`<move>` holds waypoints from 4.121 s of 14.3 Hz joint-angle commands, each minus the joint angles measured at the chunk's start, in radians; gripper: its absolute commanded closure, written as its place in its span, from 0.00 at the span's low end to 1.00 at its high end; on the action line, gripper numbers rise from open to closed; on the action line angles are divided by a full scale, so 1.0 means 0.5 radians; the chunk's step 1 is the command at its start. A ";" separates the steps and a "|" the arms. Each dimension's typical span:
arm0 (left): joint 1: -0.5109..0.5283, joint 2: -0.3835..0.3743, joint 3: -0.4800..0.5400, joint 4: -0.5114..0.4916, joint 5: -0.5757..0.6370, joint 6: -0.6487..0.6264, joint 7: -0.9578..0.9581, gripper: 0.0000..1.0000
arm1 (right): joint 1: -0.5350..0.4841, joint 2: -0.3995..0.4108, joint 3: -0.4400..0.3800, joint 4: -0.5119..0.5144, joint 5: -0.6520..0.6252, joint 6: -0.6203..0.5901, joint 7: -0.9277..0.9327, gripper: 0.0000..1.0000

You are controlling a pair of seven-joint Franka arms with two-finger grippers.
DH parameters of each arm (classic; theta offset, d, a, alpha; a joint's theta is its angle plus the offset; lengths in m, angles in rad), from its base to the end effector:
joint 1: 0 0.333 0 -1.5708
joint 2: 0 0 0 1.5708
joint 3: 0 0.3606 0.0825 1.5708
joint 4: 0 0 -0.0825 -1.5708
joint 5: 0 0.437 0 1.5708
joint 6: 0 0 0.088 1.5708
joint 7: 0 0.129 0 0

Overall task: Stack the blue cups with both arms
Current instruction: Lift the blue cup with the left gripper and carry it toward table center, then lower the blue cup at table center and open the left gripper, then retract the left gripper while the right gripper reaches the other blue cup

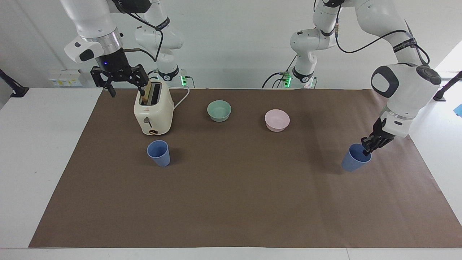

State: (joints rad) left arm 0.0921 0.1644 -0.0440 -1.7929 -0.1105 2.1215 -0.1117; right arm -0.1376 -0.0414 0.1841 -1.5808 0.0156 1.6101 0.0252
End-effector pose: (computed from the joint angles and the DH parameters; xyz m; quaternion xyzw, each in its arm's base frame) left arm 0.6838 0.0273 0.4746 0.9897 0.1049 0.0802 0.0554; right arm 0.5980 0.0323 0.6700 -0.9993 -0.0107 -0.0348 0.0053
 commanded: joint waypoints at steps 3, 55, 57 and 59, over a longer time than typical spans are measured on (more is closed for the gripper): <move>-0.395 -0.004 0.024 0.229 0.132 -0.273 -0.563 1.00 | -0.029 -0.037 0.015 -0.044 0.036 0.020 -0.017 0.00; -0.267 -0.359 0.033 -0.050 0.203 -0.503 0.290 0.00 | 0.202 0.506 0.034 -0.473 0.088 0.933 -0.023 0.00; -0.261 -0.411 0.036 0.054 0.206 -0.634 0.340 0.00 | 0.266 0.518 0.034 -0.523 0.082 0.955 -0.014 0.00; -0.279 -0.415 0.033 0.244 0.212 -0.839 0.337 0.00 | 0.272 0.540 0.034 -0.544 0.073 0.958 -0.010 0.00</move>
State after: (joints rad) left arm -0.0488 -0.0260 -0.0174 -1.7501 -0.0127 1.8030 0.0420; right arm -0.0017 0.2370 0.1984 -1.8213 0.0525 2.0654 0.0253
